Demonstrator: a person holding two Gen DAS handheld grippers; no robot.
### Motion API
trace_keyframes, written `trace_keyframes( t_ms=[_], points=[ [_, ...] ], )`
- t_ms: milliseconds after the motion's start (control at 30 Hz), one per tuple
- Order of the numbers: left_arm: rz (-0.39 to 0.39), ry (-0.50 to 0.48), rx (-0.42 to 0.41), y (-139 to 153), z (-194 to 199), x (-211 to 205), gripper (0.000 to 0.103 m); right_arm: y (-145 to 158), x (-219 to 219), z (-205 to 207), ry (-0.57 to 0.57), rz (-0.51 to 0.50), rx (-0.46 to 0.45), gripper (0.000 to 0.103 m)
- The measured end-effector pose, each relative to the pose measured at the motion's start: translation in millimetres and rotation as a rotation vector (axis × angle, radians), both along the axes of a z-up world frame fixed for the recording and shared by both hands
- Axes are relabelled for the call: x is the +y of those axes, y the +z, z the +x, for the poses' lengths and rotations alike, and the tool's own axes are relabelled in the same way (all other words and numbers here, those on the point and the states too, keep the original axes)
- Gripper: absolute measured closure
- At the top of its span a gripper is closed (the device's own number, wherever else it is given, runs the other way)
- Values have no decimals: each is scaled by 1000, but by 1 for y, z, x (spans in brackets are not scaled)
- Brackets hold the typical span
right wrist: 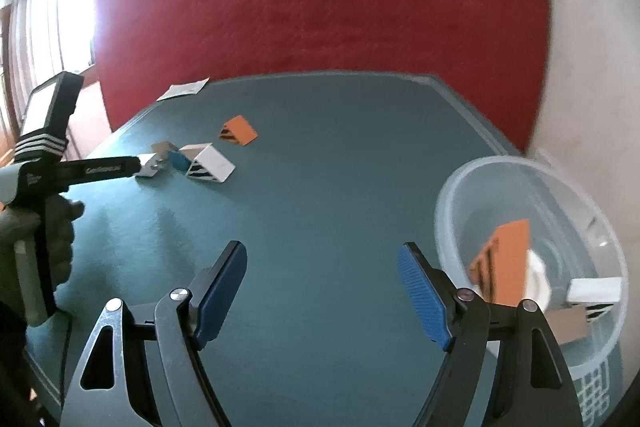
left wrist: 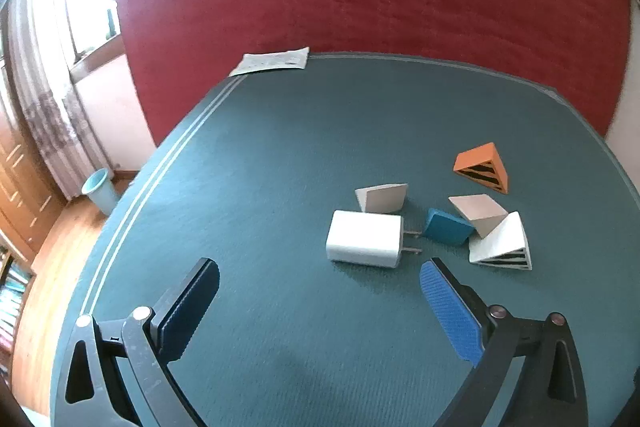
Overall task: Organize rigid objects
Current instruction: 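Reach the left tool to the white charger and close on it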
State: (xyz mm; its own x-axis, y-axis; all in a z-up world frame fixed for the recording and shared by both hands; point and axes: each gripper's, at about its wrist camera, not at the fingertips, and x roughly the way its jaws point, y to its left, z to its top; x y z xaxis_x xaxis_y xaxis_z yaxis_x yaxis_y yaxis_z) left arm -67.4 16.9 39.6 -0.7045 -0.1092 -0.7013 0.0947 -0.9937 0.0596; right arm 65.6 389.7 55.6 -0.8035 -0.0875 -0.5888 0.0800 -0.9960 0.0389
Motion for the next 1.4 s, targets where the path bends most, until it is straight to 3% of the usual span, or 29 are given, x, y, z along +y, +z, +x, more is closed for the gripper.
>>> trace_keyframes(
  t_ms=[533, 833, 1233, 1400],
  points=[
    [4, -36, -35, -12, -28, 16, 1, -17, -26, -31, 68, -63, -118, 24],
    [72, -46, -57, -15, -33, 9, 1, -19, -41, -46, 87, -70, -135, 24],
    [72, -31, -114, -25, -44, 16, 1, -25, -52, -63, 111, -73, -167, 24],
    [77, -41, -103, -24, -43, 17, 19, -28, -54, -72, 116, -87, -194, 24]
  ],
)
